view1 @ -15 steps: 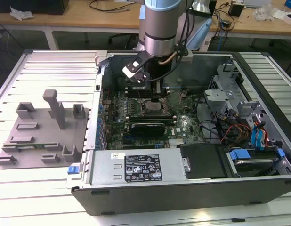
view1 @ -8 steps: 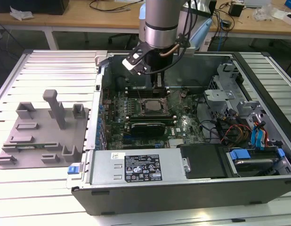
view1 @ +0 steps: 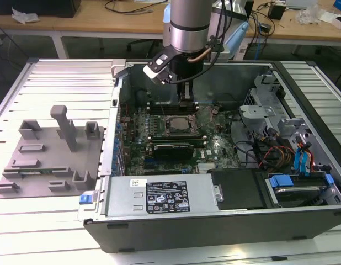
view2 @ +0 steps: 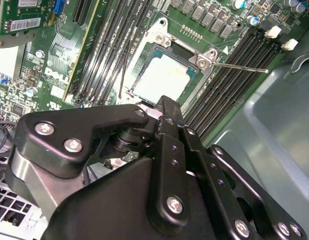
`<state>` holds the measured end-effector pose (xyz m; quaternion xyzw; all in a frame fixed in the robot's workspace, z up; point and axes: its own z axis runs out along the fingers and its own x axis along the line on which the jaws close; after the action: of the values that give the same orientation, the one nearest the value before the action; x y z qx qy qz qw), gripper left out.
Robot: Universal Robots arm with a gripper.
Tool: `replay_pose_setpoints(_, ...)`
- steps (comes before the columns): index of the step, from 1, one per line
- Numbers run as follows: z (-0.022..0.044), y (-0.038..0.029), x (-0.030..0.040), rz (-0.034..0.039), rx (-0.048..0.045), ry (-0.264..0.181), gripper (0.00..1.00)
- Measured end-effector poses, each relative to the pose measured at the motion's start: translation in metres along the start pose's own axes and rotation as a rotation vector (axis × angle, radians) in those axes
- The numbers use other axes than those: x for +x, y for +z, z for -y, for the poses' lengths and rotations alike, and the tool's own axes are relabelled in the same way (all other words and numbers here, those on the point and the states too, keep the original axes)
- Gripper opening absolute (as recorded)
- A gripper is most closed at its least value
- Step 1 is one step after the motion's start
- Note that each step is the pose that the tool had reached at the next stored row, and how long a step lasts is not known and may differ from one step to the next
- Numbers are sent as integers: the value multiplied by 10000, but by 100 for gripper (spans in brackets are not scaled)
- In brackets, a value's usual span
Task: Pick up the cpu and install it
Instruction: 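Close the cpu cover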
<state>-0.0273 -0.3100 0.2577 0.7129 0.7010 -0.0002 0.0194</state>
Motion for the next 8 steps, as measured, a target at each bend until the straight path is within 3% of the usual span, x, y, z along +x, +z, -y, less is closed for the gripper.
replay_pose_setpoints(8, 0, -4, 0, 1, 1, 0, 11)
